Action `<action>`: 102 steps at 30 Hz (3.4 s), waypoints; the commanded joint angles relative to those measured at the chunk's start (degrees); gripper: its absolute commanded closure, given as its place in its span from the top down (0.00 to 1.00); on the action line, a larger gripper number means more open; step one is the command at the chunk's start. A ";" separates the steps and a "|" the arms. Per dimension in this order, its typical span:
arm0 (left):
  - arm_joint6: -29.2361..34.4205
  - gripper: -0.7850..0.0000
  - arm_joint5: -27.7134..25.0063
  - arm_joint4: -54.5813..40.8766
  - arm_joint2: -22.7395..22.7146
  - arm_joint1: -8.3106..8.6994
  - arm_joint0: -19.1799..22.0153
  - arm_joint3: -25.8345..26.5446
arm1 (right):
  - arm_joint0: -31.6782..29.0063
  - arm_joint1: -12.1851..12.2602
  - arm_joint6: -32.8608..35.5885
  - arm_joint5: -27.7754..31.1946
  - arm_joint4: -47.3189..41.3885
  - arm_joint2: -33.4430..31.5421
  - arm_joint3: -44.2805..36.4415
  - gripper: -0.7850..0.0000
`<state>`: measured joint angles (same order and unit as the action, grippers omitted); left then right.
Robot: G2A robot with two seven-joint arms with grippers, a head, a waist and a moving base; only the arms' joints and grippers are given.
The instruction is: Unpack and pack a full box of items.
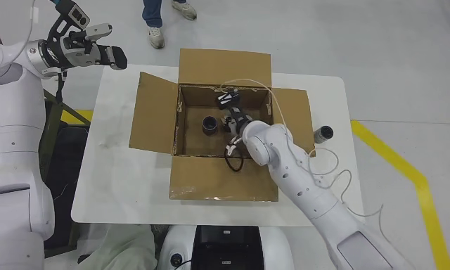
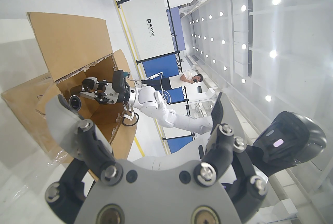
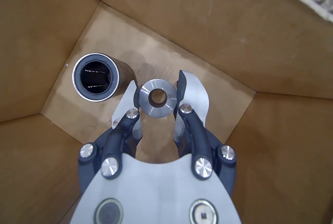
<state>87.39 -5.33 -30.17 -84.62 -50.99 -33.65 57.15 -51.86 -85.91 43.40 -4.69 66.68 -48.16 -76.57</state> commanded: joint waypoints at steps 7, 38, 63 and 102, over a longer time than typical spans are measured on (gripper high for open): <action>0.00 1.00 0.00 0.00 0.00 0.00 0.00 0.00 | 1.42 -0.85 0.88 -0.50 -0.81 0.68 2.84 0.37; 0.00 1.00 0.00 0.00 0.00 0.00 0.00 0.00 | -12.40 1.76 4.65 1.57 8.65 -6.03 -26.73 0.49; 0.00 1.00 0.00 0.00 0.00 0.00 0.00 0.00 | -34.27 5.94 0.29 5.50 8.52 -29.51 -48.29 0.49; 0.00 1.00 0.00 0.00 0.00 0.00 0.00 0.00 | -32.82 7.37 1.99 -4.79 8.36 -40.88 -29.16 0.75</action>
<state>87.39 -5.33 -30.17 -84.62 -50.99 -33.65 57.15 -84.82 -78.51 45.32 -9.02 75.19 -89.26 -106.20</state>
